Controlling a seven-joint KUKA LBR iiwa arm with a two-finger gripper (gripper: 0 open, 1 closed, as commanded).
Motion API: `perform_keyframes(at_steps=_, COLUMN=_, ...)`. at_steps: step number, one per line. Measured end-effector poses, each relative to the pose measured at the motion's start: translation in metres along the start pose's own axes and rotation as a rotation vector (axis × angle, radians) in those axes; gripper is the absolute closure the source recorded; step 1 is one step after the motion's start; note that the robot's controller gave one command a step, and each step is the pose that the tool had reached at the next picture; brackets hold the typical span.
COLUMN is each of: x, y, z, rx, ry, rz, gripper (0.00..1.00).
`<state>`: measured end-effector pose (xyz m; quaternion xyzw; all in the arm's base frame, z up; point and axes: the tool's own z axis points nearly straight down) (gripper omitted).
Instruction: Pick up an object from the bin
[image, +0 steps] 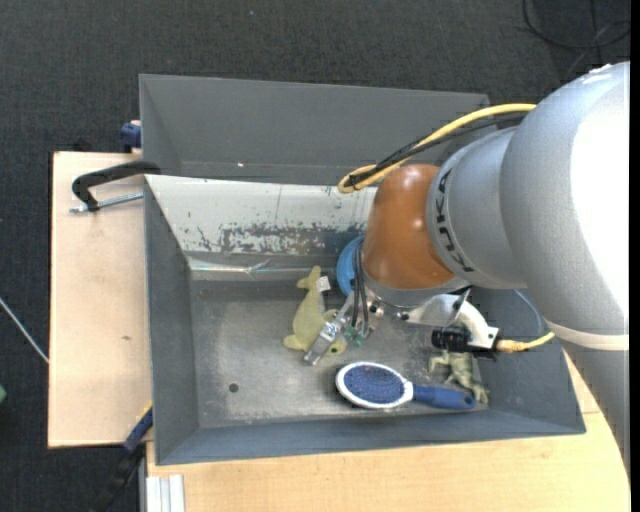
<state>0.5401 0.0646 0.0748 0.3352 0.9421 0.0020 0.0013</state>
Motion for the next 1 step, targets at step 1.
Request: perform_keyframes(at_steps=1, x=-0.0016, y=0.0003, z=-0.0011, rx=-0.001, ry=-0.004, rz=0.001, gripper=1.0)
